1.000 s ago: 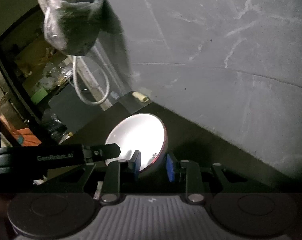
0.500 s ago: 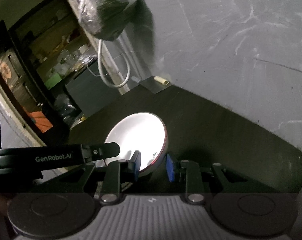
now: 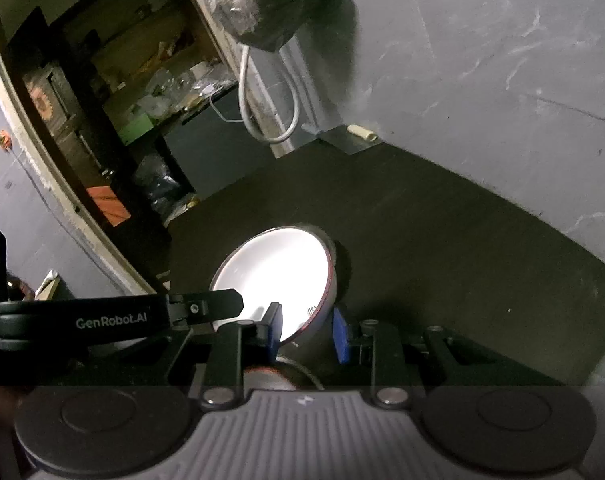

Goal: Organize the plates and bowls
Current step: 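Lift the second white bowl with the right gripper toward the bowl stack, then lower the white bowl into the stacked bowls and open the right gripper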

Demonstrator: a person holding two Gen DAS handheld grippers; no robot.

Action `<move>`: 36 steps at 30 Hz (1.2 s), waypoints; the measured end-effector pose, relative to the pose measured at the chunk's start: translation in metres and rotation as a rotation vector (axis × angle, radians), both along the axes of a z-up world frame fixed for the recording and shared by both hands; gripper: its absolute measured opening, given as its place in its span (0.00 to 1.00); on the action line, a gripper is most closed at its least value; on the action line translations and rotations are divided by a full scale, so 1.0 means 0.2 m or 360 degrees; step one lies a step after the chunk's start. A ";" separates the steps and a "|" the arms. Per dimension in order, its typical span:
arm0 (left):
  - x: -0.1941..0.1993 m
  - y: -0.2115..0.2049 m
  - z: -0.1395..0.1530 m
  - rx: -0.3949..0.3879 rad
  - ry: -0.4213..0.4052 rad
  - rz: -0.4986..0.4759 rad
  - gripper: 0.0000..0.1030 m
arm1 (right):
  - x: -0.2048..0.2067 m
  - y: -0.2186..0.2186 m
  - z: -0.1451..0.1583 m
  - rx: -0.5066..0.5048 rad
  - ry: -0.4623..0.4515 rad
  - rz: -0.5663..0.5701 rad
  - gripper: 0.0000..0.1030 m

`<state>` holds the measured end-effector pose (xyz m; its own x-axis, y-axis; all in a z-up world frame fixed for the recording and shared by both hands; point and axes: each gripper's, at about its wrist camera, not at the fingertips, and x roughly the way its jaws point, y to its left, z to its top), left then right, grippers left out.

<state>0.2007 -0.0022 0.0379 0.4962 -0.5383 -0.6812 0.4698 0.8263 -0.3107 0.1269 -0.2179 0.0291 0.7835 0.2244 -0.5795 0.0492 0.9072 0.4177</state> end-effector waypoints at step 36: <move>-0.20 0.13 -0.16 0.0150 0.0172 0.0103 0.13 | -0.14 0.15 -0.11 -0.0005 0.0220 0.0233 0.30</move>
<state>0.1612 0.0245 0.0058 0.4486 -0.4390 -0.7785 0.3827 0.8815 -0.2766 0.0983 -0.1883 0.0062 0.6558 0.3278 -0.6801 -0.0266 0.9103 0.4131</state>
